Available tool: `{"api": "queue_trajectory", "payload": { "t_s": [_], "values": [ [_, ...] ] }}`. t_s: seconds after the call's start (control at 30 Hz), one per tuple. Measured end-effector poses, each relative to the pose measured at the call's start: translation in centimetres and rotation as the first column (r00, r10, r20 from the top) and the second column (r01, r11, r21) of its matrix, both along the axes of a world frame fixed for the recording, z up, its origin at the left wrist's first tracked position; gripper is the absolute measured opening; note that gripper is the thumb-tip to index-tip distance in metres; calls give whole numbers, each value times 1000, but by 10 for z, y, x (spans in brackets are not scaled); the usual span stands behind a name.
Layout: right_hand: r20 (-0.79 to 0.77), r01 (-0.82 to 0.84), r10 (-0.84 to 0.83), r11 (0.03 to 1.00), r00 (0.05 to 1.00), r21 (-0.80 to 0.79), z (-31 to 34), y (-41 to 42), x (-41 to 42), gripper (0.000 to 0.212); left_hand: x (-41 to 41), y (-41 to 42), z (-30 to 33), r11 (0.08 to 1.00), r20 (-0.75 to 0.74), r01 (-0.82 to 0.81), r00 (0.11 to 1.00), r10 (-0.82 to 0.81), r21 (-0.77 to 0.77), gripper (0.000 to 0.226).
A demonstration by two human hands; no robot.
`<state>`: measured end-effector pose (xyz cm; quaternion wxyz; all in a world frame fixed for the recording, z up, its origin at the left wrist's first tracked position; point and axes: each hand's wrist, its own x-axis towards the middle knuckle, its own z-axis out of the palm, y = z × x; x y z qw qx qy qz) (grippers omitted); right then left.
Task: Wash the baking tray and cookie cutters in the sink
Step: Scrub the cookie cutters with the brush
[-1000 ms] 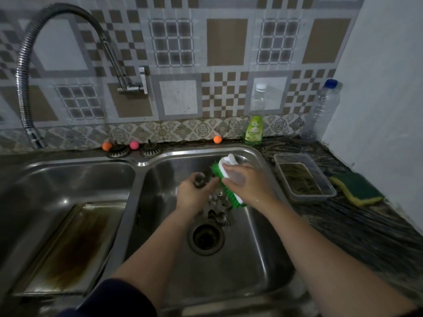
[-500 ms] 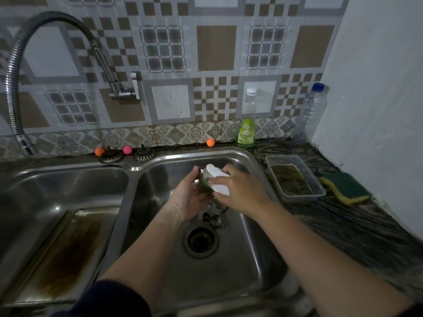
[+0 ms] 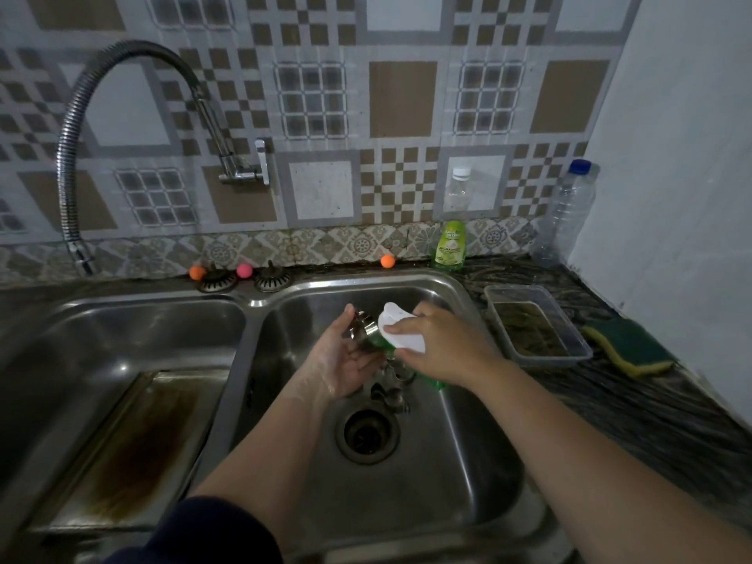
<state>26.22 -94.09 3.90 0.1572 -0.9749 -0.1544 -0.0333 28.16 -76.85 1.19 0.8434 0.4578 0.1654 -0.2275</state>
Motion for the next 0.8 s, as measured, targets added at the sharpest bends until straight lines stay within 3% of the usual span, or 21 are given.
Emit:
{"api": "queue_trajectory", "payload": {
  "t_s": [0.17,0.3,0.43,0.57,0.63,0.8],
  "values": [
    [58,31,-38,994,998,103,2,9,1,43,-4,-3,10,999,17,4,1000,-4,-33,51],
    [-67,54,-42,981,997,189,-1,14,0,42,-5,-3,13,999,26,-40,999,40,6,51],
    [40,64,-81,941,996,334,-3,20,-9,43,0,2,12,972,-28,-212,977,210,-102,53],
    [55,76,-106,918,993,390,-5,44,-3,44,-8,-5,22,984,0,-157,987,158,-79,46],
    [57,113,-155,888,986,445,-1,52,4,44,-7,1,22,975,-5,-206,978,206,-84,44],
    [-31,100,-96,895,995,435,-9,75,1,42,0,36,15,978,36,-205,978,206,-36,50]
  ]
}}
